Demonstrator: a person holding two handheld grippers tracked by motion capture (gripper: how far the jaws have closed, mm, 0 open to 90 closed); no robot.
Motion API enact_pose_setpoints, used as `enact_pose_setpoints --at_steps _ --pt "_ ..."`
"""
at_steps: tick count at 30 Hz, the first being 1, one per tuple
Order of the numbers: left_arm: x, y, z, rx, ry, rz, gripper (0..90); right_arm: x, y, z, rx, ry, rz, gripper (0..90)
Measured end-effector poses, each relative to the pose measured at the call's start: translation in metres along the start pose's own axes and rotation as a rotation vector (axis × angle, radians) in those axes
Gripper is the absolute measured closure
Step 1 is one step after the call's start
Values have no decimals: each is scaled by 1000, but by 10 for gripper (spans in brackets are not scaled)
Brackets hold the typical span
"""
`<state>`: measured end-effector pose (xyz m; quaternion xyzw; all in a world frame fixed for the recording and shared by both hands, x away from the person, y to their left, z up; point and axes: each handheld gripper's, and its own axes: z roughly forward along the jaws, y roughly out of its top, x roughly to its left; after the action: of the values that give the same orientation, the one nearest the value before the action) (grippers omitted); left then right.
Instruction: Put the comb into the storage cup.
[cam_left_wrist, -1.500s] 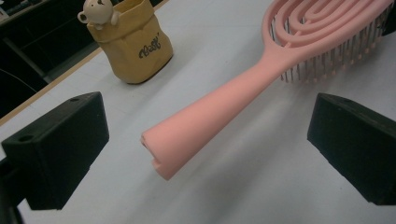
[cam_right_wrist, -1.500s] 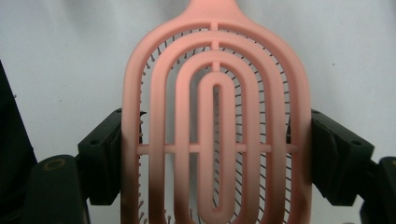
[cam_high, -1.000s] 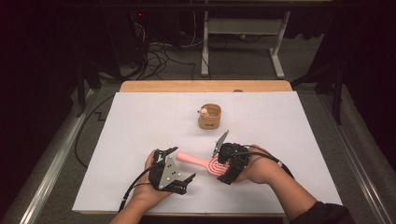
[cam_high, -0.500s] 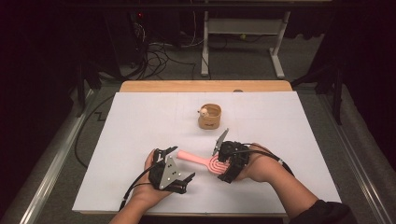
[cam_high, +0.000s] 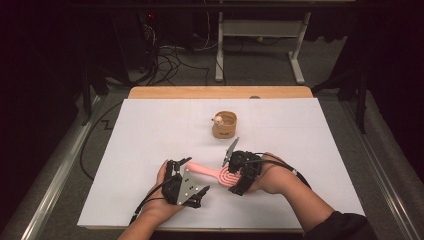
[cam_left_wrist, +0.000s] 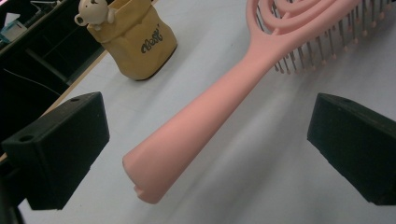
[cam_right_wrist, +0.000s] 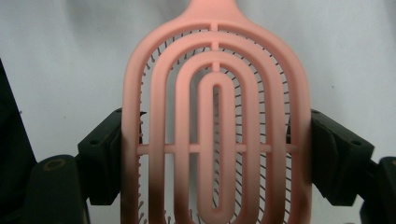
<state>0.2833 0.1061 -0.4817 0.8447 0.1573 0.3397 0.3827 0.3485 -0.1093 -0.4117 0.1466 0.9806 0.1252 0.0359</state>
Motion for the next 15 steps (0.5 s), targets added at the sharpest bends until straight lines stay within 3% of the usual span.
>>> enact_pose_setpoints --at_steps 9,15 --pt "-2 0 2 49 41 44 0 2 8 4 -7 5 -15 208" --pt "-3 -1 4 72 47 54 17 2 12 8 0 5 -21 208"
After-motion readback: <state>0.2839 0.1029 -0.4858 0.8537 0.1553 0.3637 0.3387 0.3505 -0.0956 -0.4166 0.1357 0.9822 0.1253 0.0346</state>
